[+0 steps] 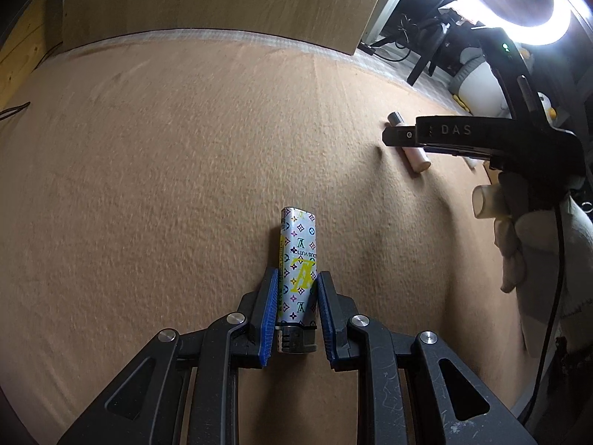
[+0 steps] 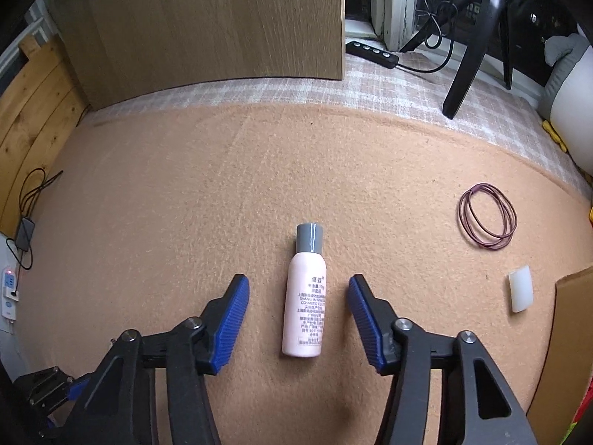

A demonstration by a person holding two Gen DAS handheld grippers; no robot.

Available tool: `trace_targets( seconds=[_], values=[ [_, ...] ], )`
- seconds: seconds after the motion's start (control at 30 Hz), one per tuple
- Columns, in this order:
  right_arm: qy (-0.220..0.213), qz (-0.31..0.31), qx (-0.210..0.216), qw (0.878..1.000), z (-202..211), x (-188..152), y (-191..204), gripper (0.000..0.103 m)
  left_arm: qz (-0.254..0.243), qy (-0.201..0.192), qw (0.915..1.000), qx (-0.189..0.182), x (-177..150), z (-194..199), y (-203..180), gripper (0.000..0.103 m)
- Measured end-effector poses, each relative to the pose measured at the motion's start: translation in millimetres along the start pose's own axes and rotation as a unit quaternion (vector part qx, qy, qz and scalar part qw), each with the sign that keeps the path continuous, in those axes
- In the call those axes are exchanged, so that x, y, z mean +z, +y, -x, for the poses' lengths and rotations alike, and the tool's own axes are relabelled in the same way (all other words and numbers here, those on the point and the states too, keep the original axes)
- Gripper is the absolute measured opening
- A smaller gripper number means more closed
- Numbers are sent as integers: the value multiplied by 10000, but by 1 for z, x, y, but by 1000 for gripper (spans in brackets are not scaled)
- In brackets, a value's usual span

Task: Organize objects
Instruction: 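Grasp the pink-white lotion bottle with the right tool while the left tool holds the cylinder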

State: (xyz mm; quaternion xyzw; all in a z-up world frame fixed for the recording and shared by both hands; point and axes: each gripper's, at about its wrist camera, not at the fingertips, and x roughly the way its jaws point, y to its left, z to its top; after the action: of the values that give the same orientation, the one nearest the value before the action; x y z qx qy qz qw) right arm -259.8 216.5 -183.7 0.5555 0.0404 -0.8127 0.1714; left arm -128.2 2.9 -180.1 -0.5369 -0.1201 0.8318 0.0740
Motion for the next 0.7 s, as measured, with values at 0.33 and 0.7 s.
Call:
trace_targets(
  seconds=[0.33, 0.7],
  values=[
    [-75, 210, -204, 9995, 2, -13, 2, 26, -112, -12, 9999, 43, -10, 4, -3, 22],
    [-77, 250, -42, 9996, 13, -46, 1, 19, -142, -29, 9999, 53, -11, 0, -8, 22]
  ],
)
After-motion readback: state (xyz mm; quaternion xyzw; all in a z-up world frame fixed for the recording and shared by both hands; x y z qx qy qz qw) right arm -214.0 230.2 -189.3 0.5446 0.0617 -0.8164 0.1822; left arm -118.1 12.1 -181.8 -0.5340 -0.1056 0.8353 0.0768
